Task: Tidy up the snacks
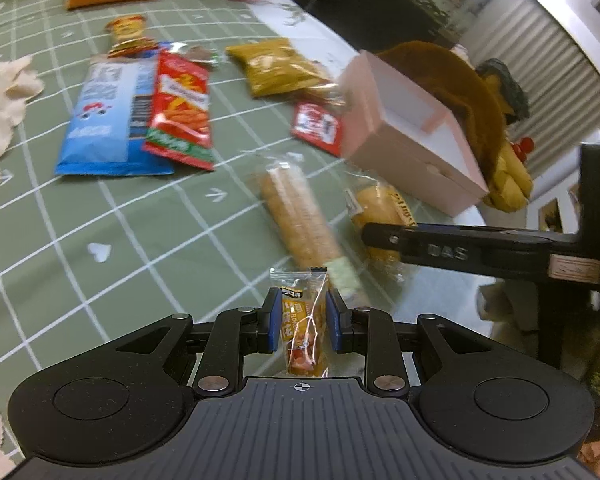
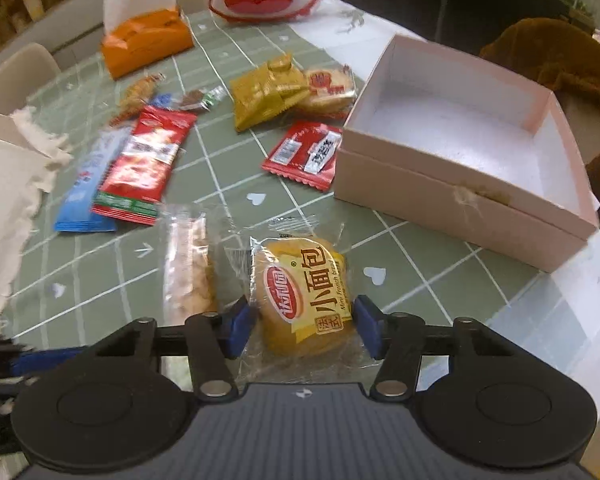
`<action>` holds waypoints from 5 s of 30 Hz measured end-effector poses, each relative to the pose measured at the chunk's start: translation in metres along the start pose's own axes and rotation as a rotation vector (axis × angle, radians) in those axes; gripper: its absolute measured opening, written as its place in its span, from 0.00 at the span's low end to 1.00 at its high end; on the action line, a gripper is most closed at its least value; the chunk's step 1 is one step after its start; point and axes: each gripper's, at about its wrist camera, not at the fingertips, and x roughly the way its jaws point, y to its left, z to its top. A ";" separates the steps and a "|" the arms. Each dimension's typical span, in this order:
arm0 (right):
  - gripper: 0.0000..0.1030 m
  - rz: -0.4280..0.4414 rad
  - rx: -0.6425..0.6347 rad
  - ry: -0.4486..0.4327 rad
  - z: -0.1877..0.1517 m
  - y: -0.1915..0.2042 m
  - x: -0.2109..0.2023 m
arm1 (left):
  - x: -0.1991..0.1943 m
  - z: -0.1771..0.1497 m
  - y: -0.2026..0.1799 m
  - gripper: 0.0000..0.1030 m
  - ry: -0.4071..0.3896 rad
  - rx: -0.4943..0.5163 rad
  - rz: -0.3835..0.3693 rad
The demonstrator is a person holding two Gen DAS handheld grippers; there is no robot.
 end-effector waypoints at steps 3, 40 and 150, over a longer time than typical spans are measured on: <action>0.51 0.007 0.029 -0.022 -0.006 -0.016 -0.030 | -0.002 0.004 -0.016 0.27 -0.004 0.027 -0.038; 0.64 -0.050 0.192 -0.133 0.044 -0.155 -0.019 | 0.068 0.248 0.058 0.32 -0.305 -0.091 0.429; 0.61 0.011 0.021 0.105 -0.090 0.062 -0.024 | -0.005 -0.032 0.008 0.35 0.055 0.050 0.089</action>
